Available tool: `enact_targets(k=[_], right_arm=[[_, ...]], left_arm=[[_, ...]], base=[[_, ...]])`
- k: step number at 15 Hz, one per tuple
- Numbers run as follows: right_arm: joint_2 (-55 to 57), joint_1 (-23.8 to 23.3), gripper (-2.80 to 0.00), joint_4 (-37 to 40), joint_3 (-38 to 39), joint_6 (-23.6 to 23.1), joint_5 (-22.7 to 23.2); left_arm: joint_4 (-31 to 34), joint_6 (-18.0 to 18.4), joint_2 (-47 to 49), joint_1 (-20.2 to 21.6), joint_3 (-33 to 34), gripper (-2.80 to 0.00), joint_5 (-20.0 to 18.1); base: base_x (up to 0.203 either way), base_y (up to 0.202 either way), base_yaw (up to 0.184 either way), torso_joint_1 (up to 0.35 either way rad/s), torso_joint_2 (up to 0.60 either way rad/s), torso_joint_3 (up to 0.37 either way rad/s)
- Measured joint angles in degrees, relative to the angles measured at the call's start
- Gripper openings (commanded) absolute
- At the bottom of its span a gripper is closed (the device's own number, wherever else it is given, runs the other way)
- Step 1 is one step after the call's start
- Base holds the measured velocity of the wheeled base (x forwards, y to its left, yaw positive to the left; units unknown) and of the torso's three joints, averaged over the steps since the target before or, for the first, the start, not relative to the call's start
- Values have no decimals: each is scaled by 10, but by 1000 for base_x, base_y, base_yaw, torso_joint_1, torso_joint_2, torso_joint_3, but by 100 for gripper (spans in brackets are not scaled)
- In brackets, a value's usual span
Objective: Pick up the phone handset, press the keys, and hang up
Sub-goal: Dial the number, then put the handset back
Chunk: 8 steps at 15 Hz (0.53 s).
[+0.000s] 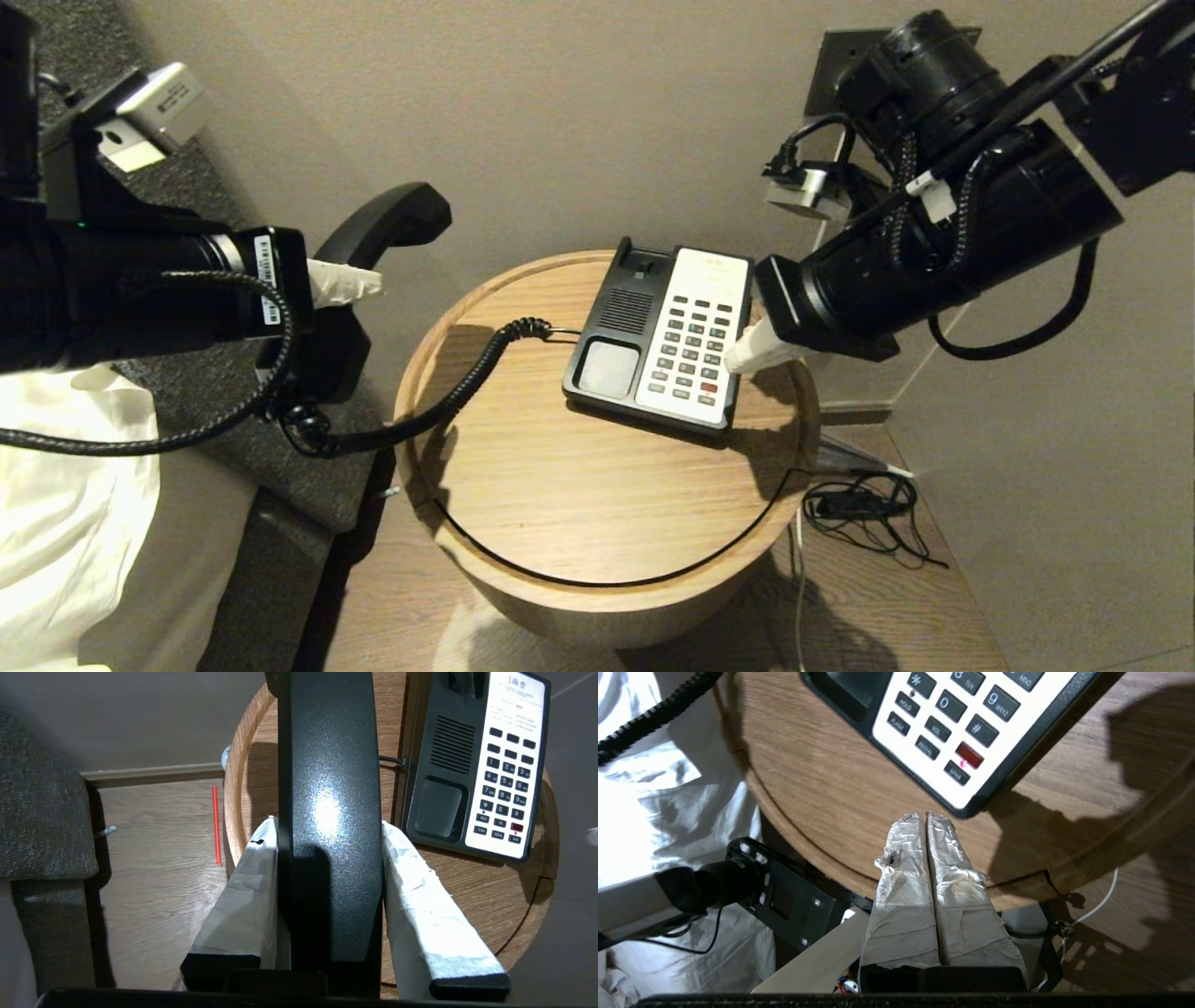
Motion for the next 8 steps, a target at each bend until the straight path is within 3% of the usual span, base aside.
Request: enact_targets(k=[4,8], right_arm=[[-38,-30,-280,28,15,0,-3],[-99,-83,-280,42,13,0,-13]], left_arm=[[-1,5,19,-53,-4,-280,-16],[-1,6,66,-115,-40,-280,-7]], base=[[0,0,0,0,0,0],[0,0,0,0,0,0]])
